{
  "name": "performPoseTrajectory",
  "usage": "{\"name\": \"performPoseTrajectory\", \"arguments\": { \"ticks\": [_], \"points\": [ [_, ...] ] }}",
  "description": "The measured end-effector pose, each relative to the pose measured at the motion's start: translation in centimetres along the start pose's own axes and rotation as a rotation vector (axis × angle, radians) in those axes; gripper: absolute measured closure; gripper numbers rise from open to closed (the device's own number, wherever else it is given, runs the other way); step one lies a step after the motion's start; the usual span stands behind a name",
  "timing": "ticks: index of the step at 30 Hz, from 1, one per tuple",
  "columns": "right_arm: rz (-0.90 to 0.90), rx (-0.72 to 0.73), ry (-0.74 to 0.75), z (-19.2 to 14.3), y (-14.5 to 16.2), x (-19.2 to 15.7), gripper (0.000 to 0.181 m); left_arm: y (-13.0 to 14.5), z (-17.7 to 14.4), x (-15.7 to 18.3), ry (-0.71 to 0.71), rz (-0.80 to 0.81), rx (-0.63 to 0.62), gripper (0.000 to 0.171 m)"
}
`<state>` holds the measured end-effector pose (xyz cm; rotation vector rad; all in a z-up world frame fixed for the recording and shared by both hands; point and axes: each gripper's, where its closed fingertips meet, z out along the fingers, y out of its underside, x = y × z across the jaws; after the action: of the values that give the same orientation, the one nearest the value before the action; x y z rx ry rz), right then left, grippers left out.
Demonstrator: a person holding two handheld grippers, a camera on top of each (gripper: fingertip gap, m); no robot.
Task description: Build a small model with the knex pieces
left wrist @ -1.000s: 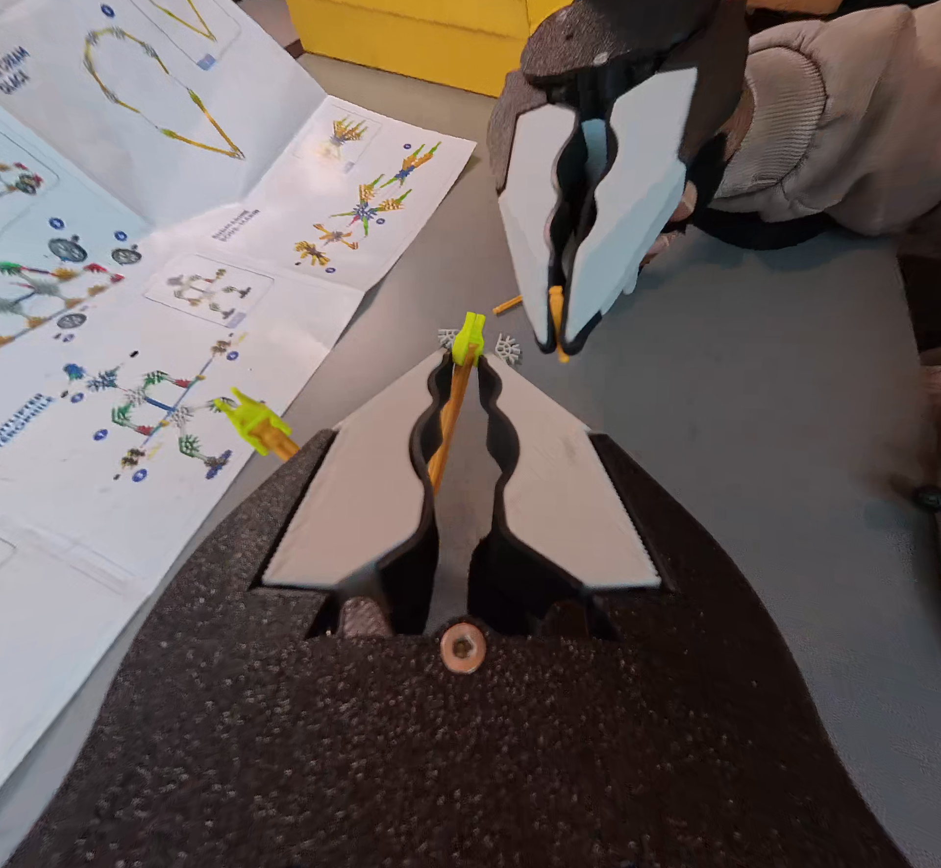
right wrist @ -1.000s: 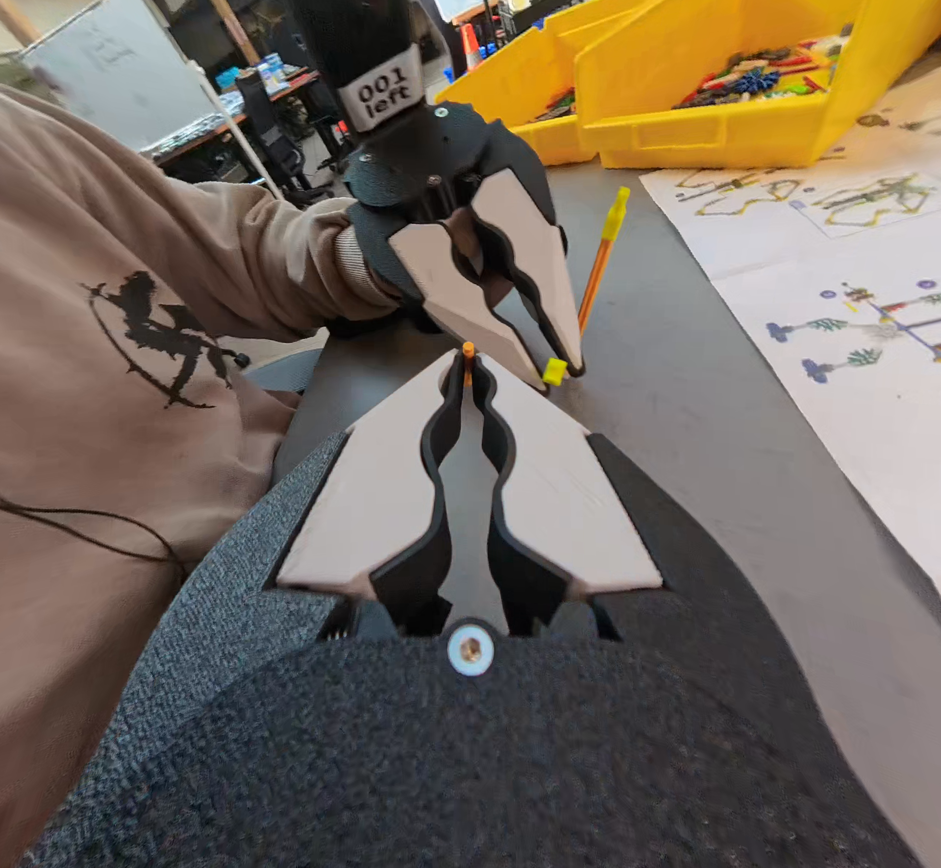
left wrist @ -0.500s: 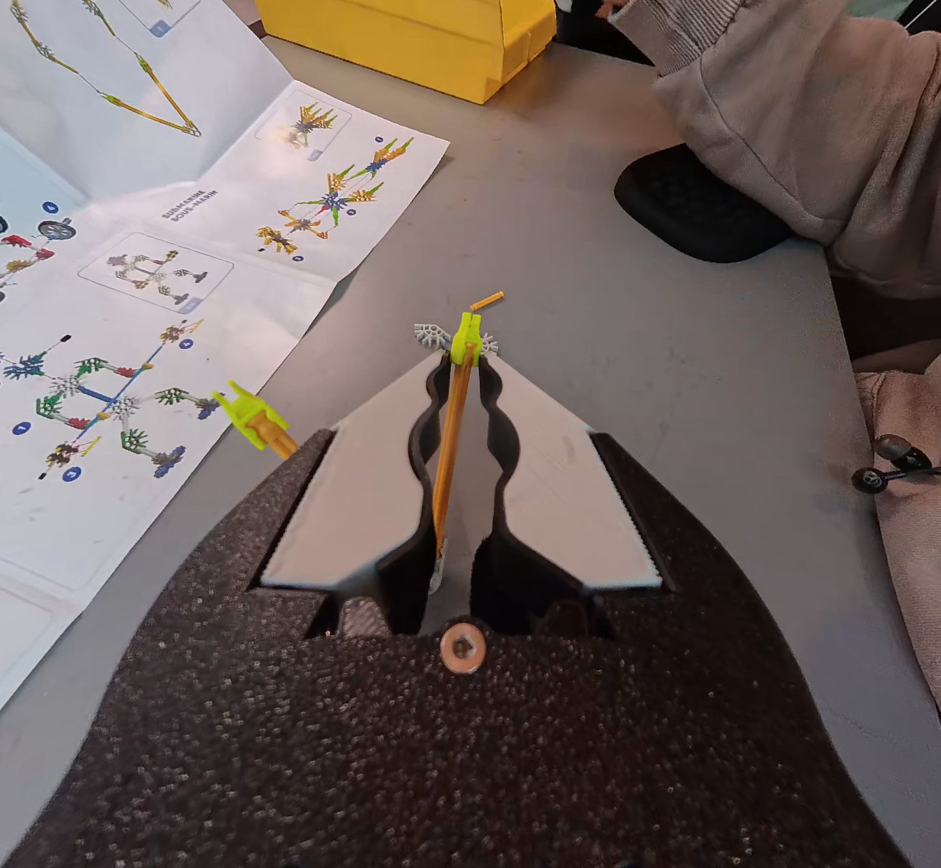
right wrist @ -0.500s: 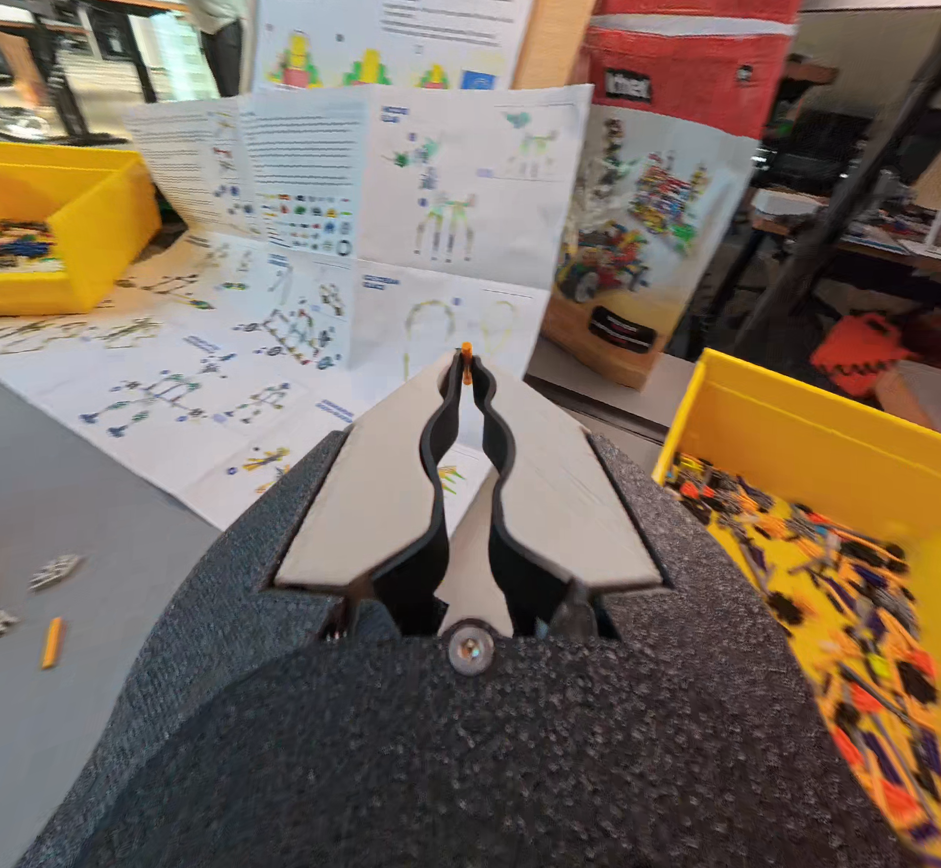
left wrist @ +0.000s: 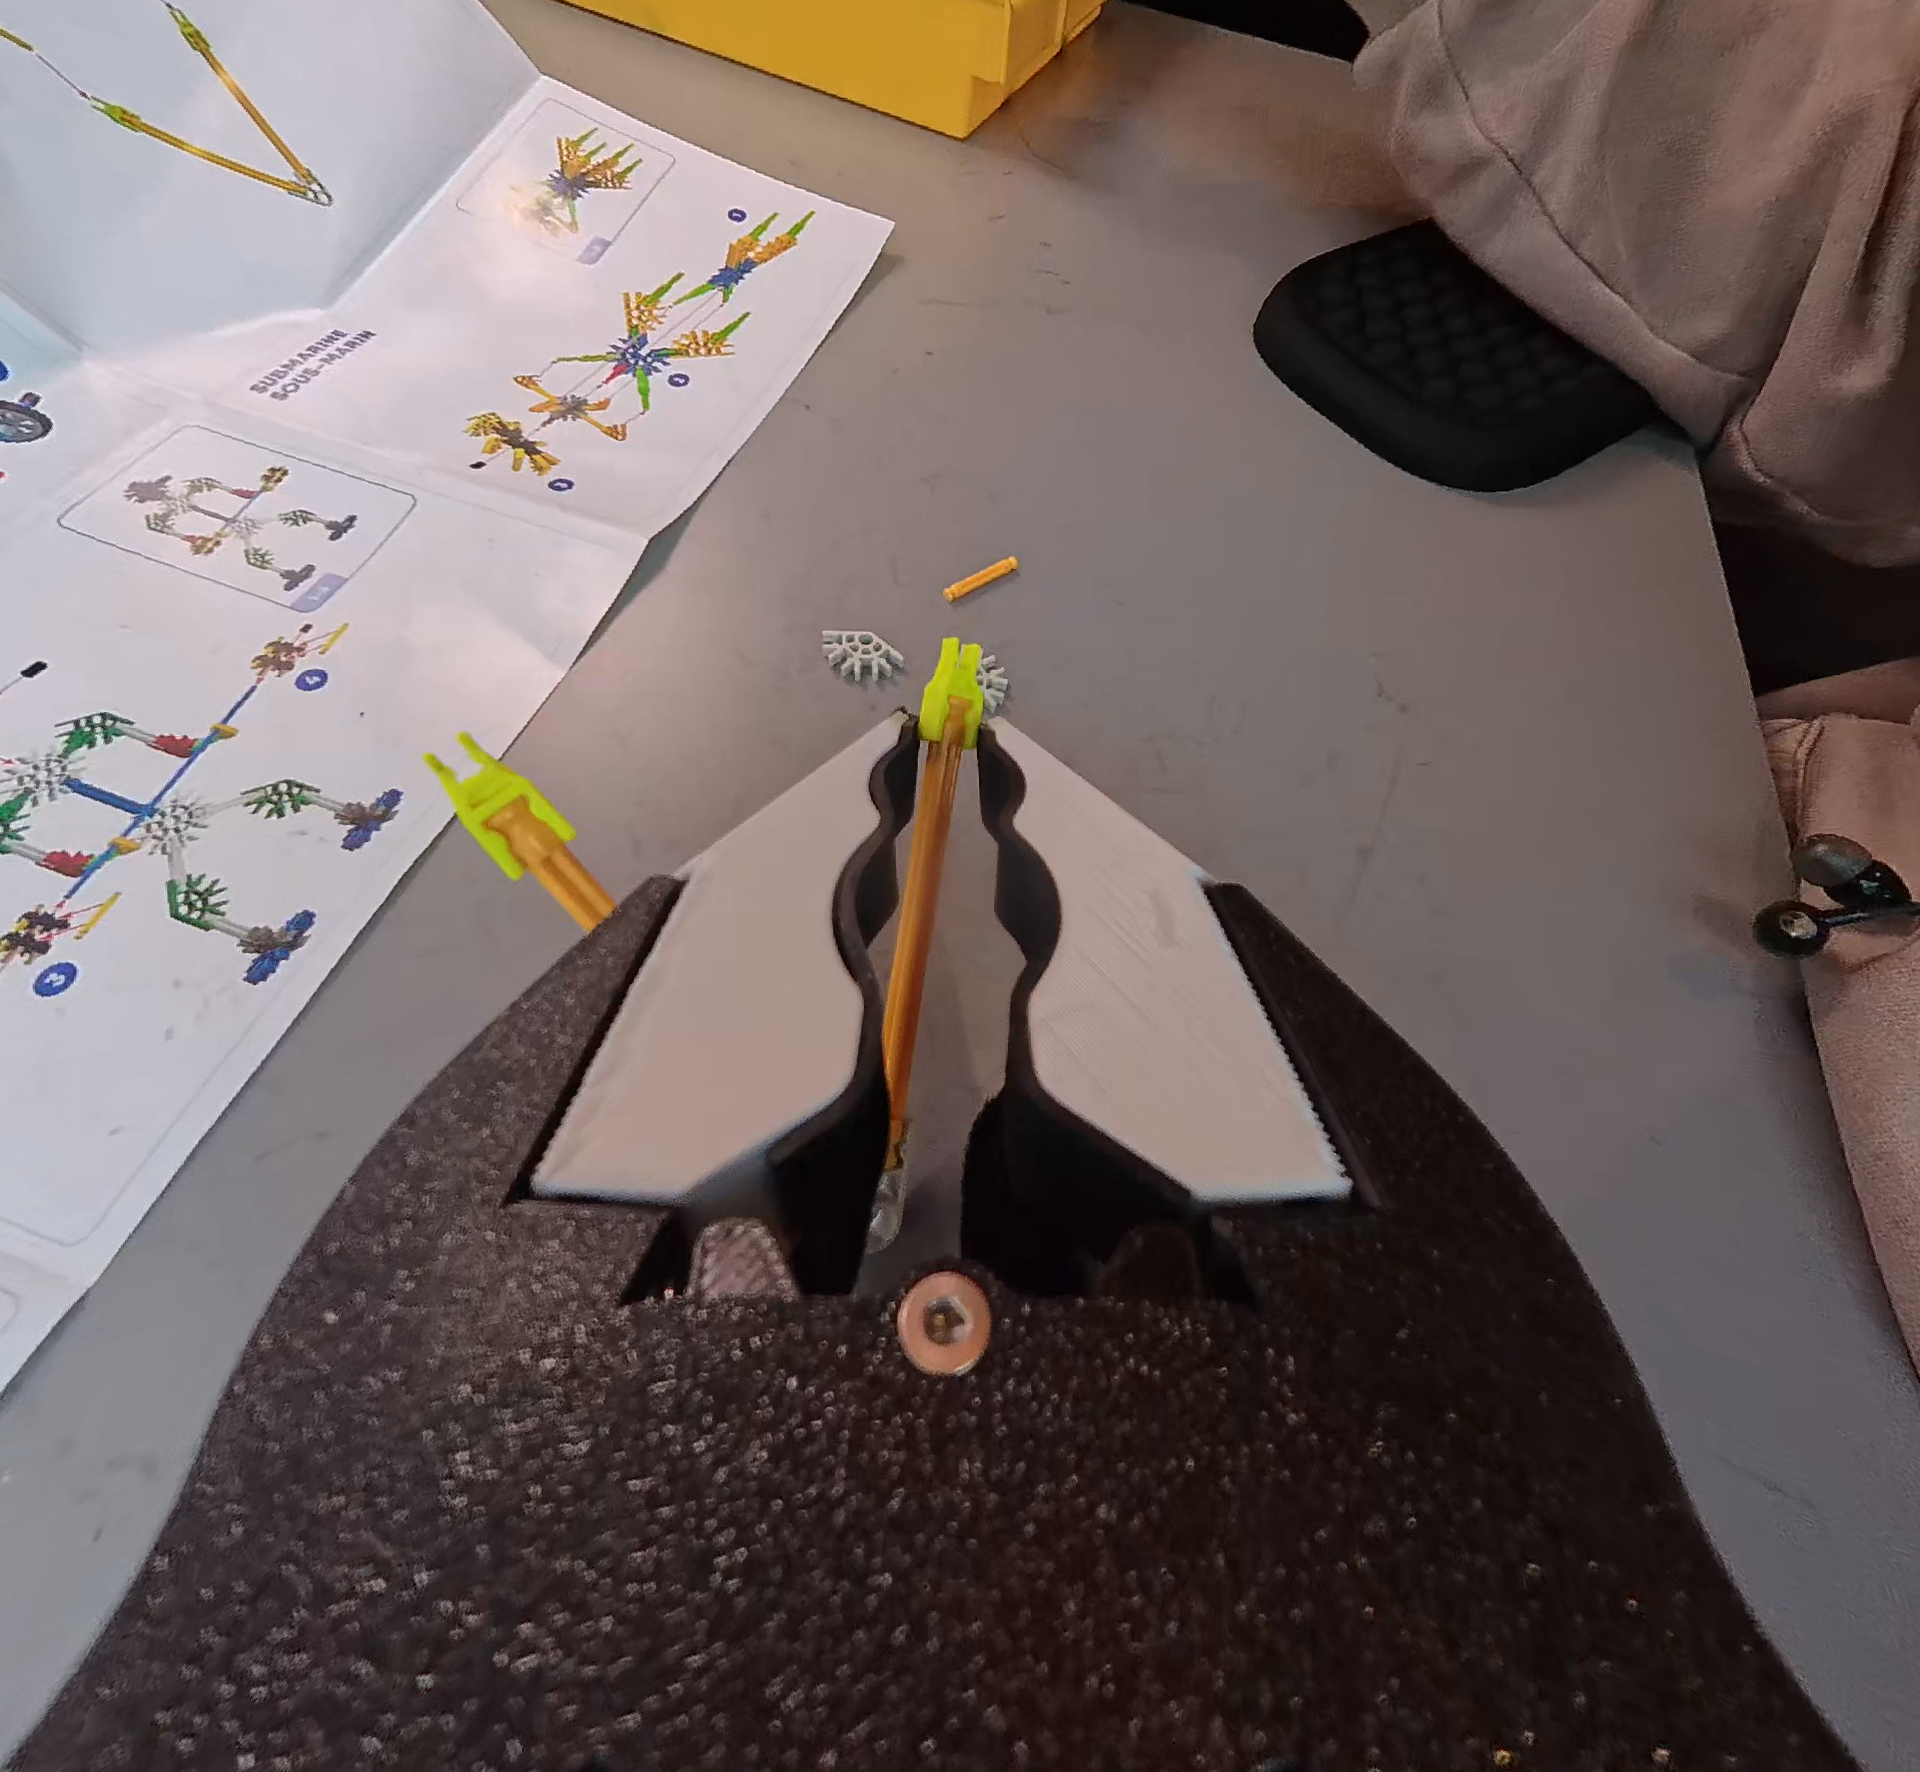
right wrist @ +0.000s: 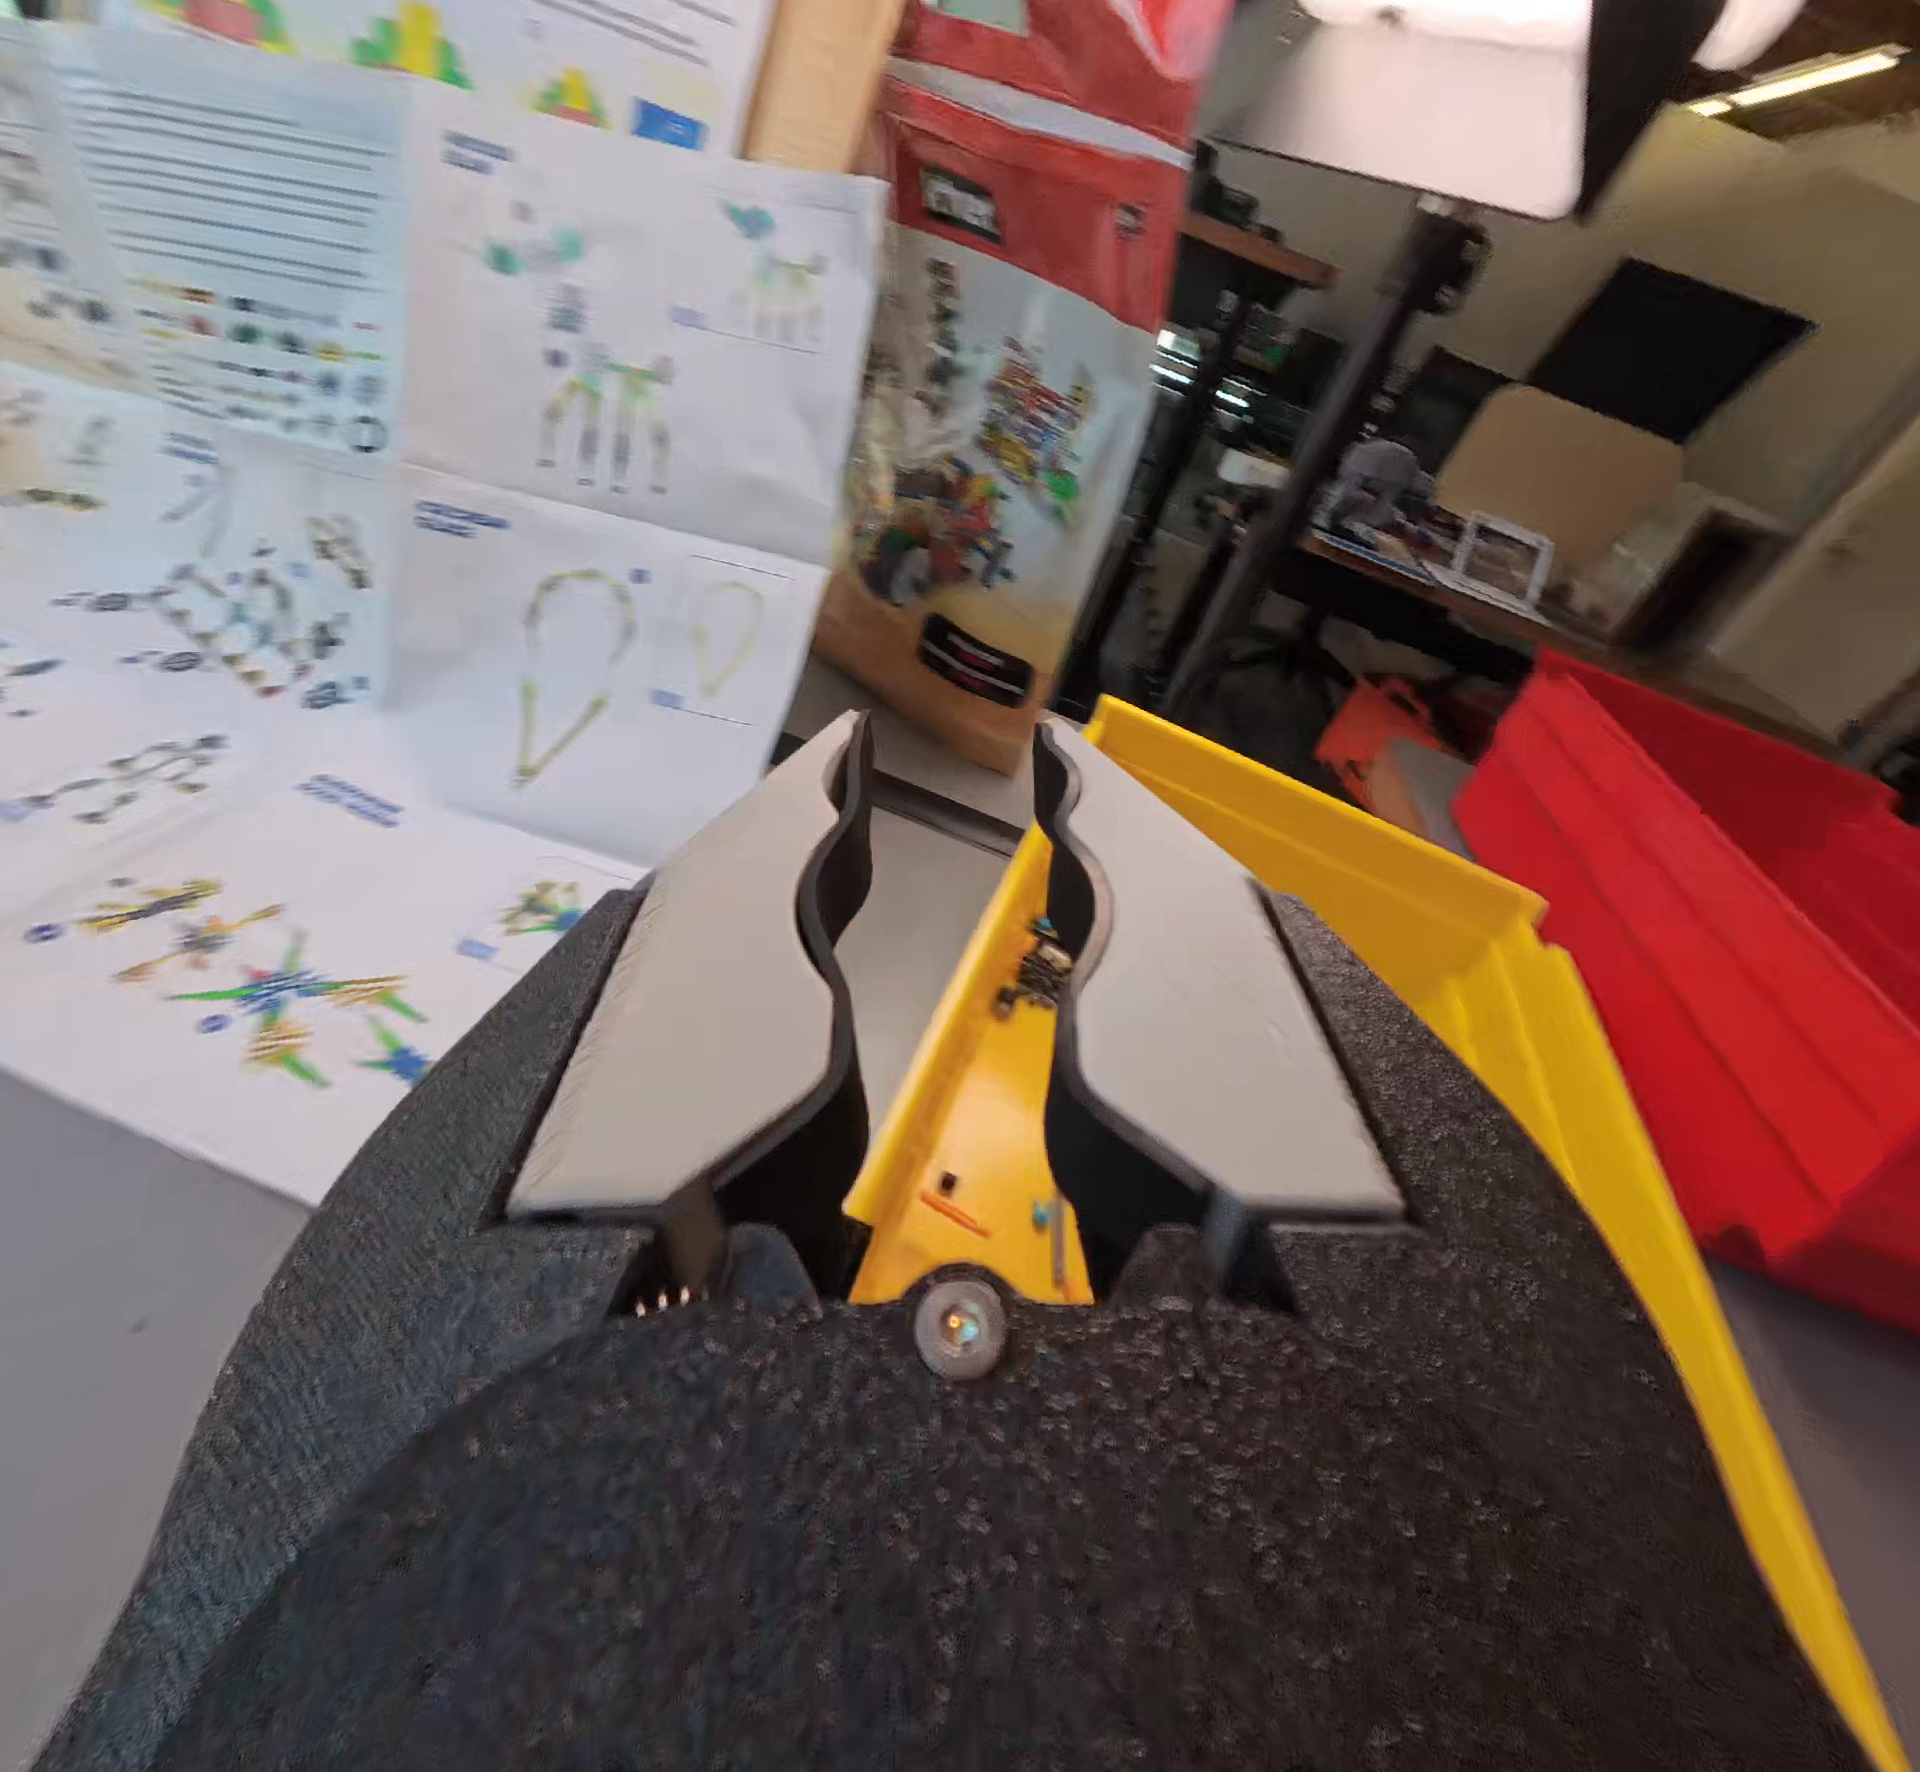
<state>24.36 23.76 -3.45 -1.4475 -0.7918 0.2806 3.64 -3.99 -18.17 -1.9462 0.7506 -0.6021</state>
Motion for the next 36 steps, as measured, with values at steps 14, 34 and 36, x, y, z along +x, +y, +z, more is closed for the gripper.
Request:
{"name": "performPoseTrajectory", "arguments": {
  "ticks": [14, 34, 36],
  "points": [
    [-0.24, -0.673, -1.139, -7.3, 10.6, -30.4, 0.166, 0.1, -0.7, -0.6, -0.016, -0.01, 0.007, 0.161],
    [-0.191, -0.365, 0.334, 0.0, 6.8, 6.1, 0.15, -0.6, -0.4, 0.5, 0.041, 0.0, 0.039, 0.161],
    [-0.194, -0.242, 0.234, 0.5, 4.0, 3.3, 0.151, -0.6, -0.5, 0.5, 0.031, 0.017, 0.04, 0.161]
  ]
}}
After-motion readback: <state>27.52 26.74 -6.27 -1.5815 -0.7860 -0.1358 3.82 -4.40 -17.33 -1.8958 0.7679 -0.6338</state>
